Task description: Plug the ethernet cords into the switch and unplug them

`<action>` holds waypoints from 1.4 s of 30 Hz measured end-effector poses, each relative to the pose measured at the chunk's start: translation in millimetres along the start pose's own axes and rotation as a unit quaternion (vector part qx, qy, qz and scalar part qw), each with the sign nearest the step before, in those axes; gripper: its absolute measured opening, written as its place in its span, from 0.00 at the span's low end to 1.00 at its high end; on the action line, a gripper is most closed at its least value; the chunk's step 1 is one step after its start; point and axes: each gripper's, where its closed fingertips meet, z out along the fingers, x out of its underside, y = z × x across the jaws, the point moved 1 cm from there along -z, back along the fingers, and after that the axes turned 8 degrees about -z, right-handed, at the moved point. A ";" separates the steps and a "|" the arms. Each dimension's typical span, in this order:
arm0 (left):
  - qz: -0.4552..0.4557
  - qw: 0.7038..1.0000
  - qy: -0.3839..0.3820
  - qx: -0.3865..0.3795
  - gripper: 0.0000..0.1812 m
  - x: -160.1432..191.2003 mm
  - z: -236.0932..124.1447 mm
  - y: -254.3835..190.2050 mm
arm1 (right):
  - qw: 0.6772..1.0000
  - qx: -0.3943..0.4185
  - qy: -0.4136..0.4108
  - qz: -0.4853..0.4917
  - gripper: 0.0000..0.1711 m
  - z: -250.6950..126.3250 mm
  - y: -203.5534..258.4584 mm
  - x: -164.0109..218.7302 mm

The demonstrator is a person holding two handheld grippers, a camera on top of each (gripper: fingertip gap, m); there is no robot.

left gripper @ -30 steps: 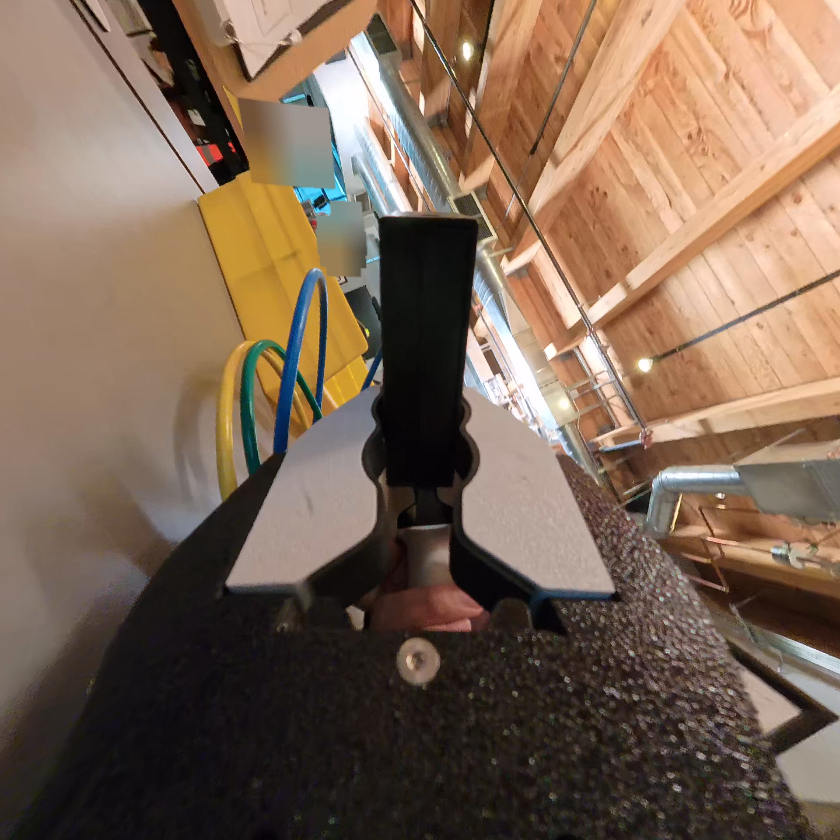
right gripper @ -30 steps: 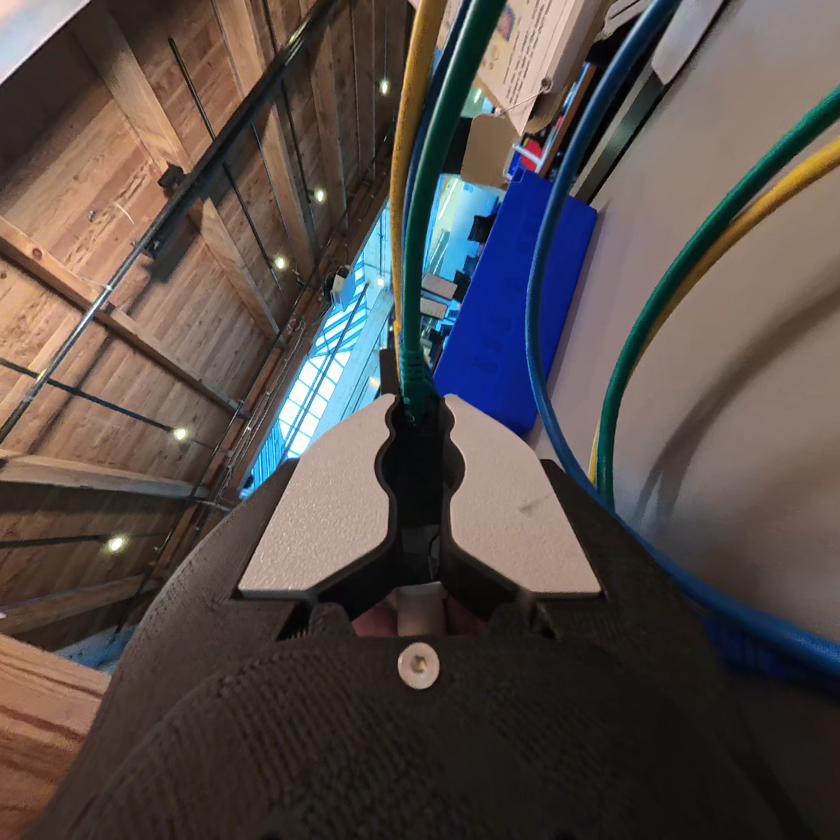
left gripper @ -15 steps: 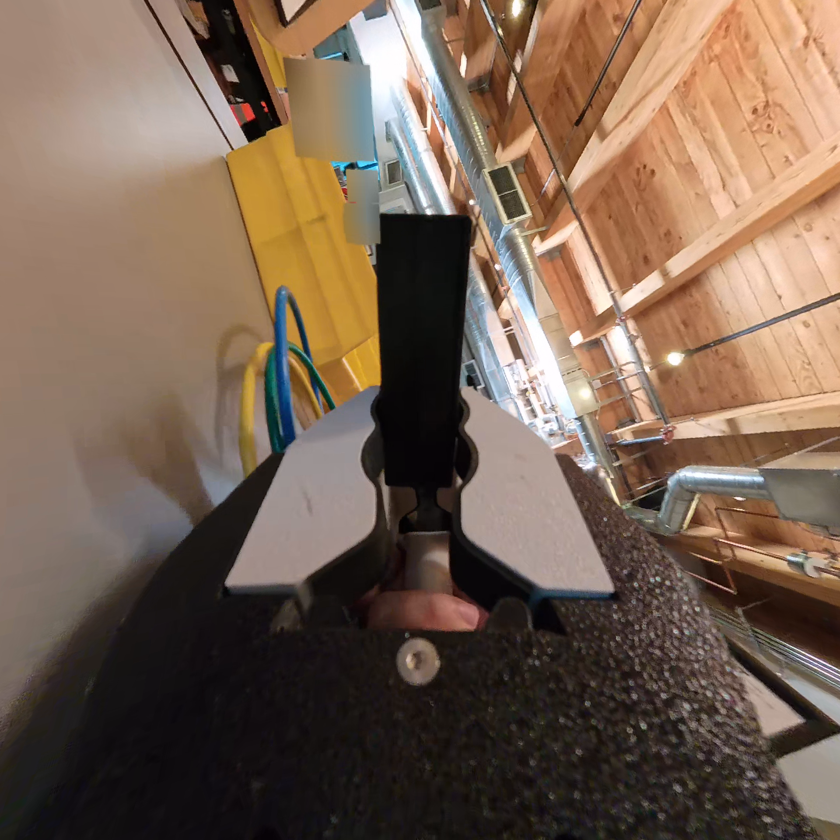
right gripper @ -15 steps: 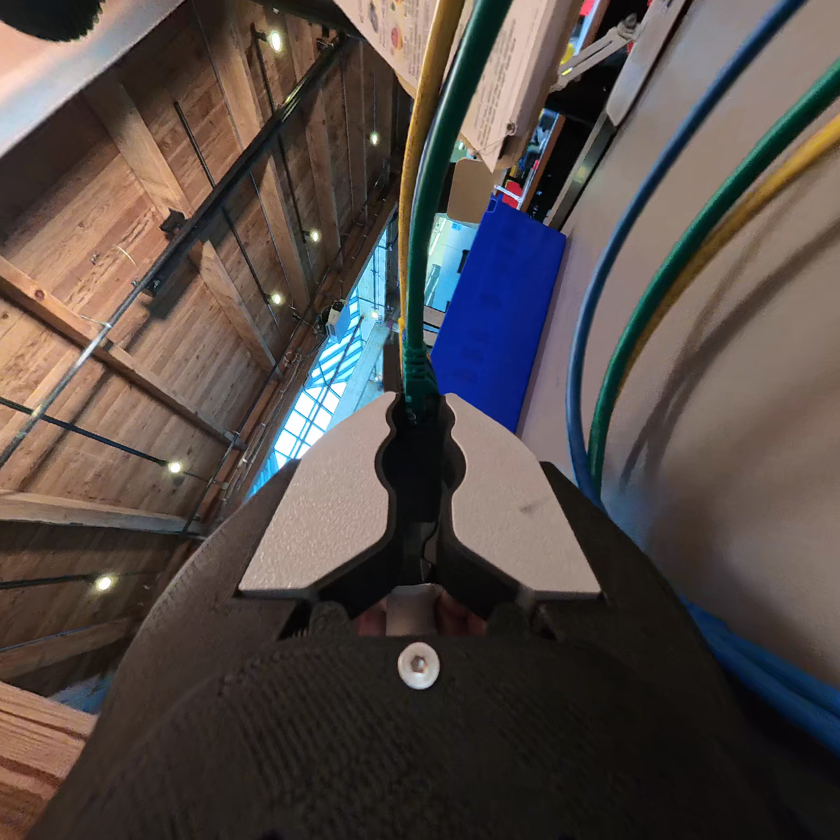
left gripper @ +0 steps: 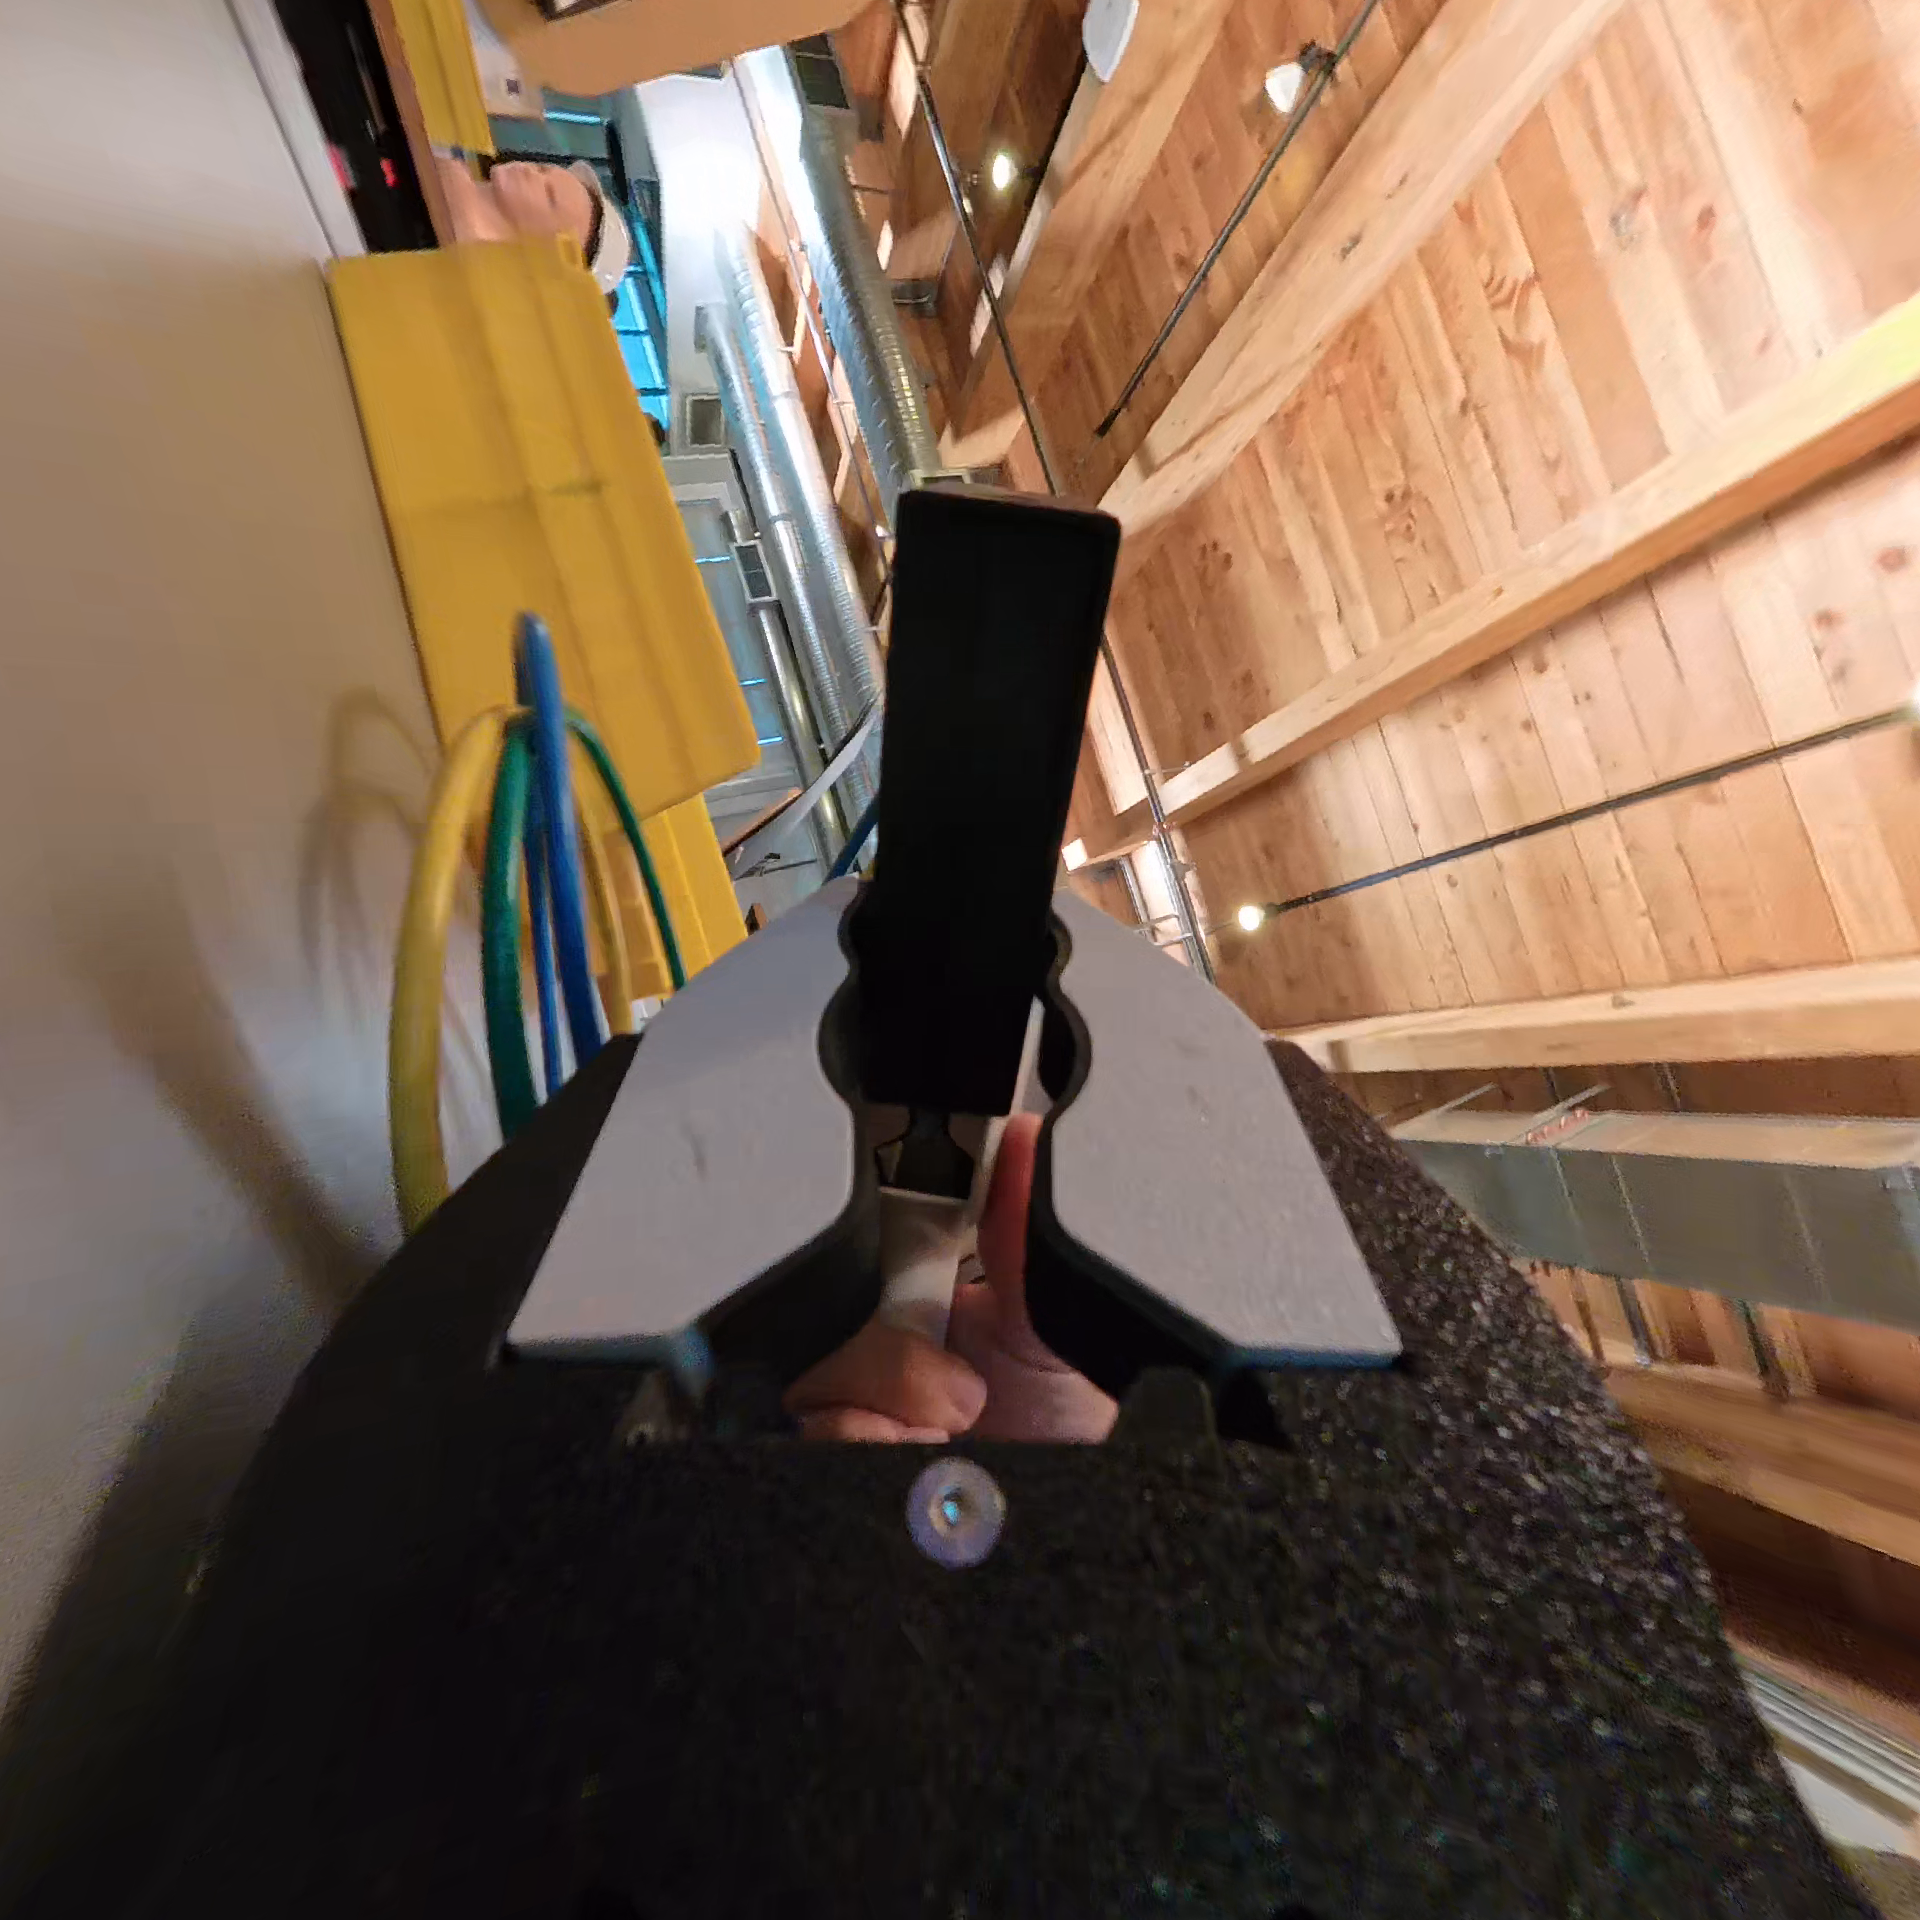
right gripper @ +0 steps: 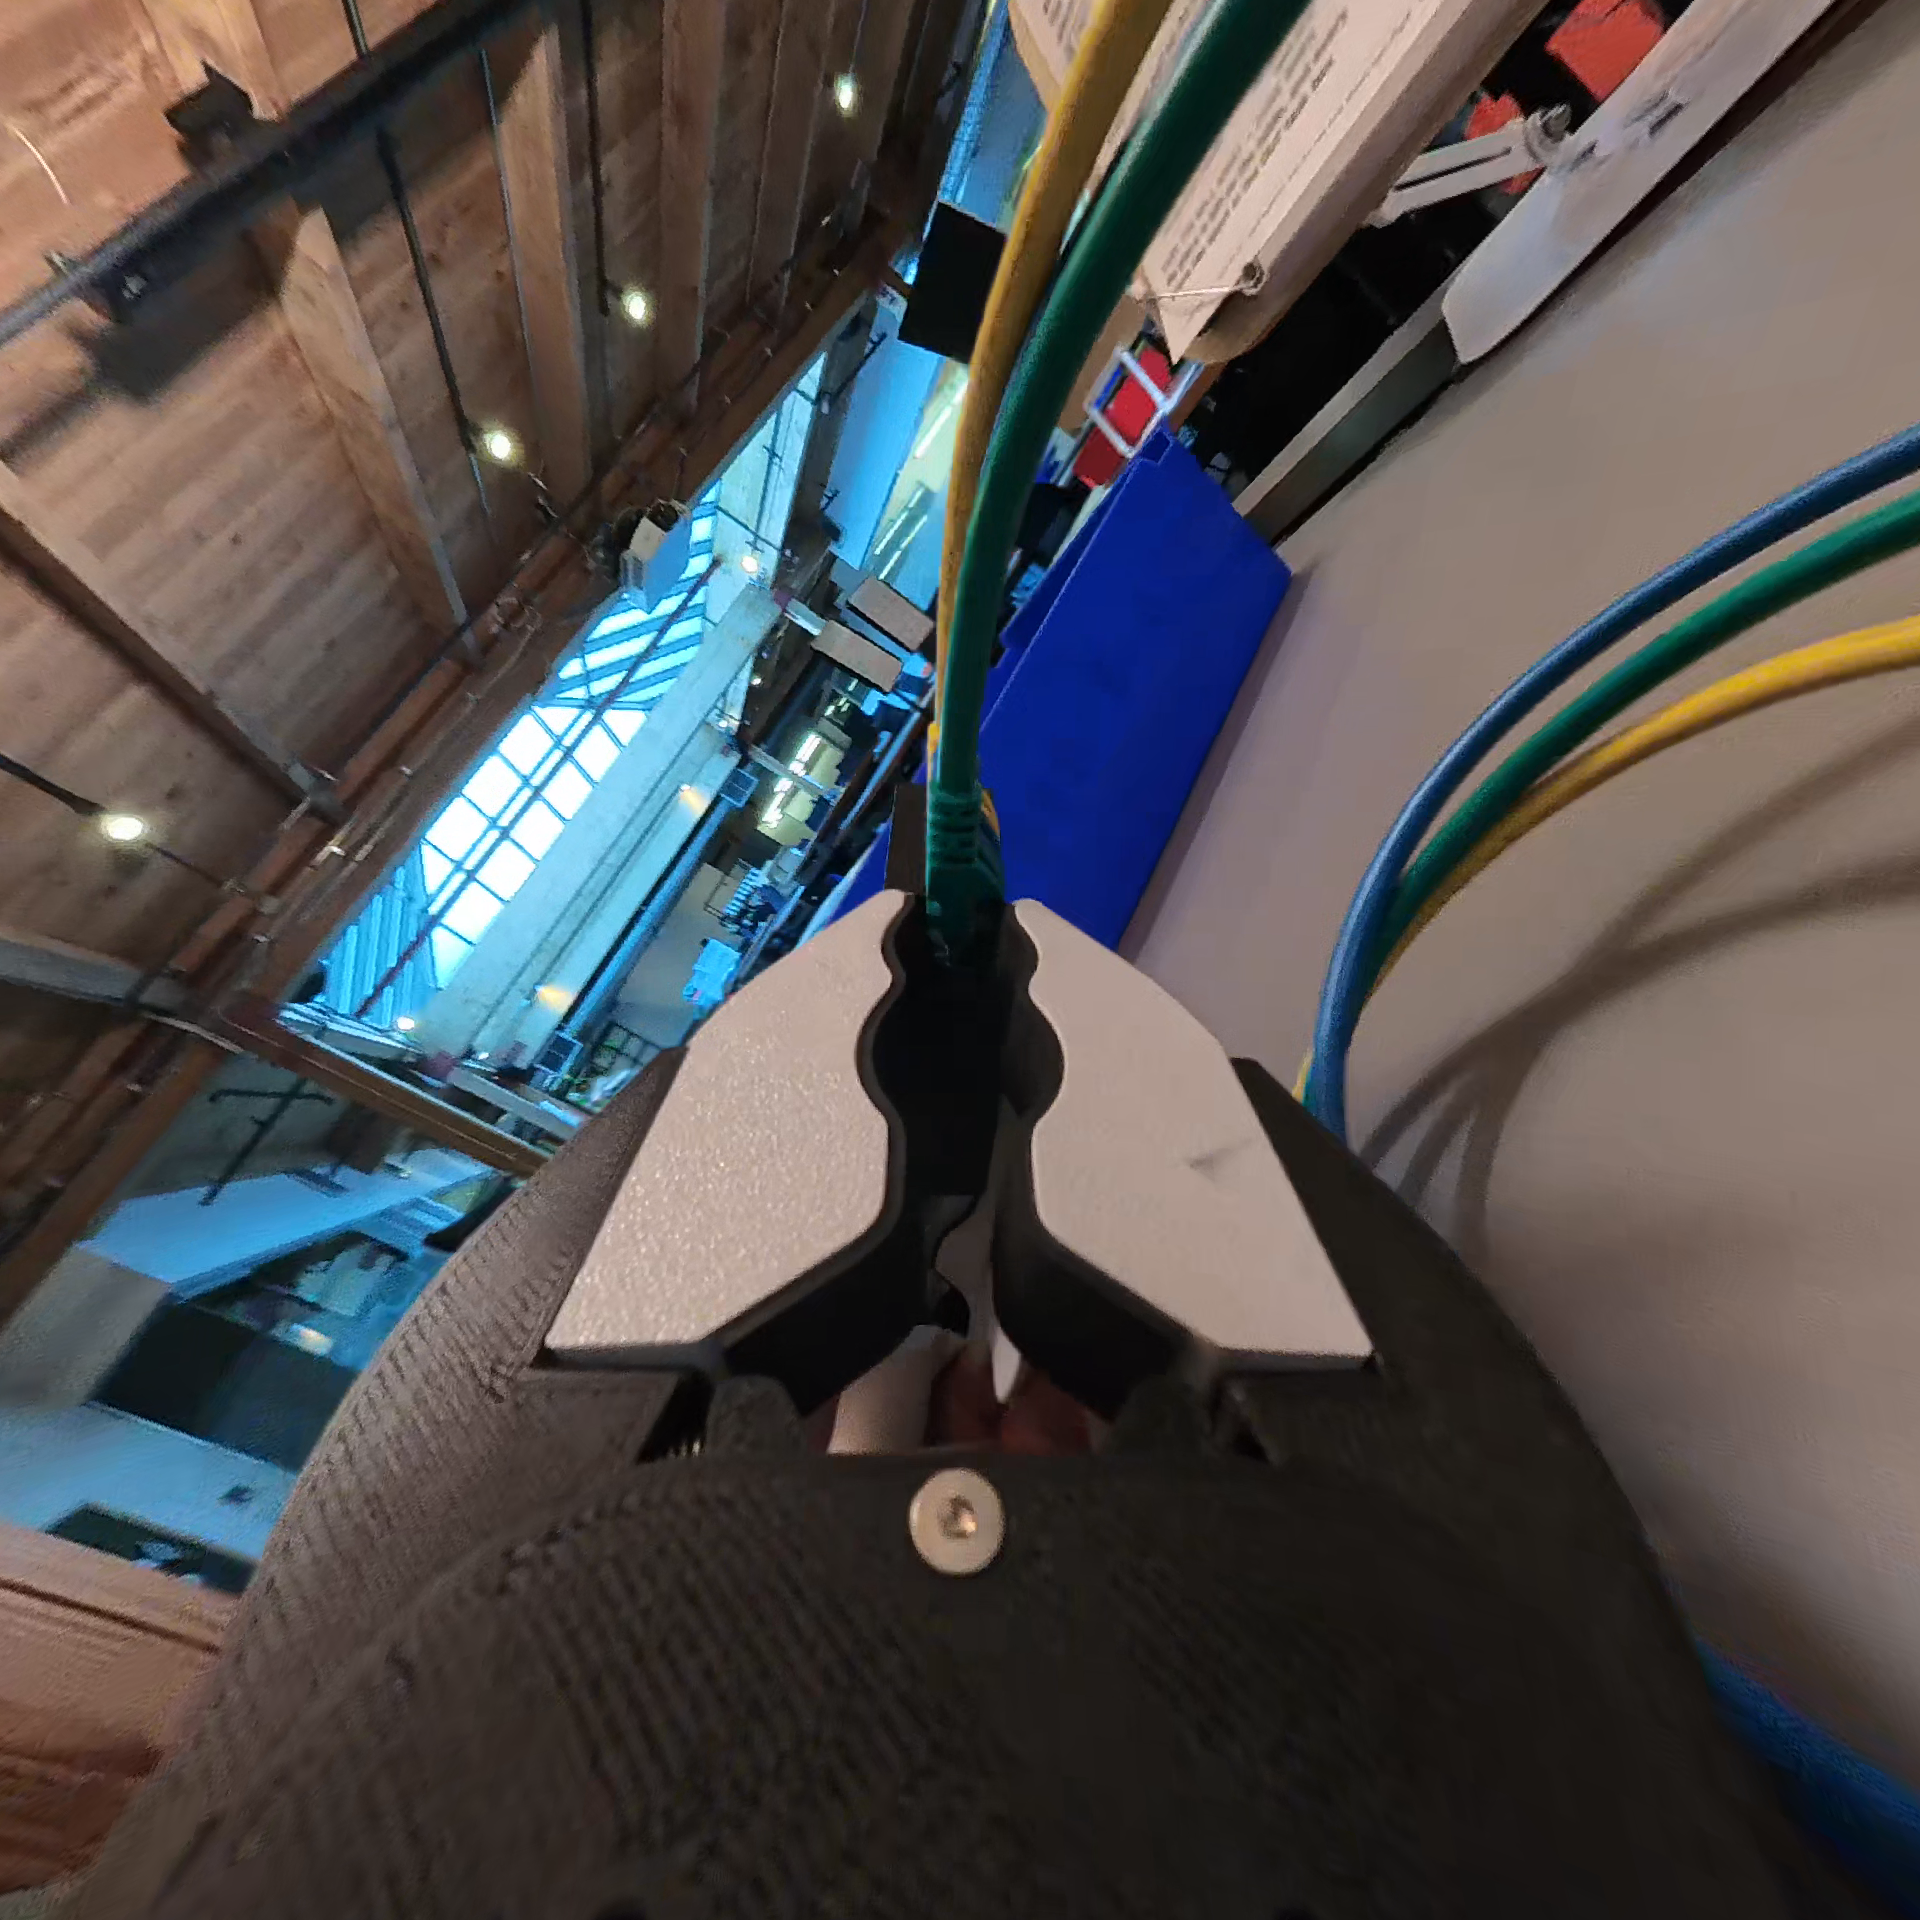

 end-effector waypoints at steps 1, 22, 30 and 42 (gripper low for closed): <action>-0.005 1.000 -0.002 -0.002 0.15 -0.8 0.3 1.2 | 1.000 -0.004 -0.007 0.005 0.08 0.8 -0.4 -0.1; -0.031 0.999 -0.013 -0.012 0.15 -12.1 -2.4 2.0 | 0.996 -0.015 0.043 -0.071 0.08 10.0 1.0 2.2; 0.067 0.997 -0.016 -0.017 0.15 -15.1 -3.2 -9.5 | 0.999 -0.044 0.018 -0.020 0.08 13.3 8.3 1.3; 0.097 0.995 0.016 -0.032 0.15 -6.8 -1.0 -9.8 | 0.997 -0.070 0.013 -0.005 0.07 9.0 13.1 -4.6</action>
